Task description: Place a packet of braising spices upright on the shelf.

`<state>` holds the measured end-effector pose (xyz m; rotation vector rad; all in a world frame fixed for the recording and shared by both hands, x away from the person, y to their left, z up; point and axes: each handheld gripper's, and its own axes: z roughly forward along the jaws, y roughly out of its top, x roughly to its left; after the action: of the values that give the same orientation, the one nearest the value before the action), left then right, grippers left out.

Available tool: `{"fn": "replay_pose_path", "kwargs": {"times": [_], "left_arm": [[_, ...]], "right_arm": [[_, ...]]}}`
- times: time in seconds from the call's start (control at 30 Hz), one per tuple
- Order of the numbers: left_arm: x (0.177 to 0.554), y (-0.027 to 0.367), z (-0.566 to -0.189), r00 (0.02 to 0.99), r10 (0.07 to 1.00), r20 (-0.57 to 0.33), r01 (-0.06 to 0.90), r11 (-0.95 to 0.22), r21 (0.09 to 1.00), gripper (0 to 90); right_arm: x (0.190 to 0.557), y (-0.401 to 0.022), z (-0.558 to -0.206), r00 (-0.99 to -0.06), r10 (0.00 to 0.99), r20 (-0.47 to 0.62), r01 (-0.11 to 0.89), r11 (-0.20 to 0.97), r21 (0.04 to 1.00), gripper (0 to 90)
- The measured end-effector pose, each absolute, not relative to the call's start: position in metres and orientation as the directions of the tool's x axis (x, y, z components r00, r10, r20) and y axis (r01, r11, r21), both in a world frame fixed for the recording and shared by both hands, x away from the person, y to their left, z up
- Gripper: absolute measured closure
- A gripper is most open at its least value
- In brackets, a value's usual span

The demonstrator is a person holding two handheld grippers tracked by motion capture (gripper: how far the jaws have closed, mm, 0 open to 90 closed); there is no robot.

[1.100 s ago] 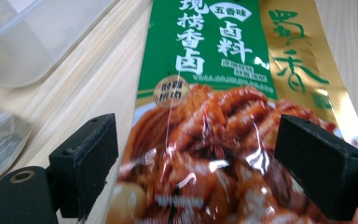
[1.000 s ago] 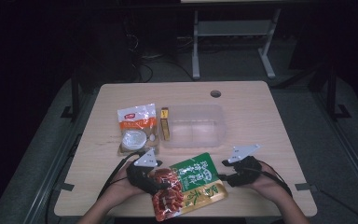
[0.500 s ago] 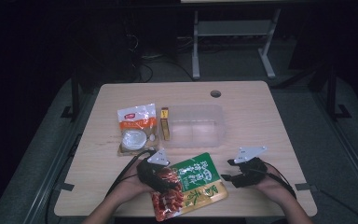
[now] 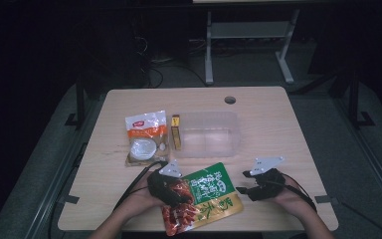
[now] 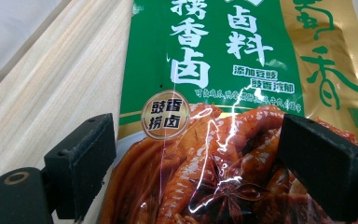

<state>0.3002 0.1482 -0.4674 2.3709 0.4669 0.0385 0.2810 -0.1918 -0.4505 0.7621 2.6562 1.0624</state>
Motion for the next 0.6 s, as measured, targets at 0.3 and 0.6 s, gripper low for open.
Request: {"fn": "replay_pose_path", "kwargs": {"times": [0.3, 0.6], "left_arm": [[0.2999, 0.1490, -0.4680, 0.936, 0.340, -0.096, 0.315, -0.681, 0.661, 11.8], [0.3007, 0.1551, -0.4639, 0.945, 0.317, -0.086, 0.291, -0.687, 0.666, 38.7]], "right_arm": [[0.2813, -0.1917, -0.4514, -0.852, 0.523, 0.016, 0.393, 0.620, 0.679, 38.9], [0.2808, -0.1912, -0.4511, -0.853, 0.521, 0.012, 0.389, 0.622, 0.679, 39.1]]}}
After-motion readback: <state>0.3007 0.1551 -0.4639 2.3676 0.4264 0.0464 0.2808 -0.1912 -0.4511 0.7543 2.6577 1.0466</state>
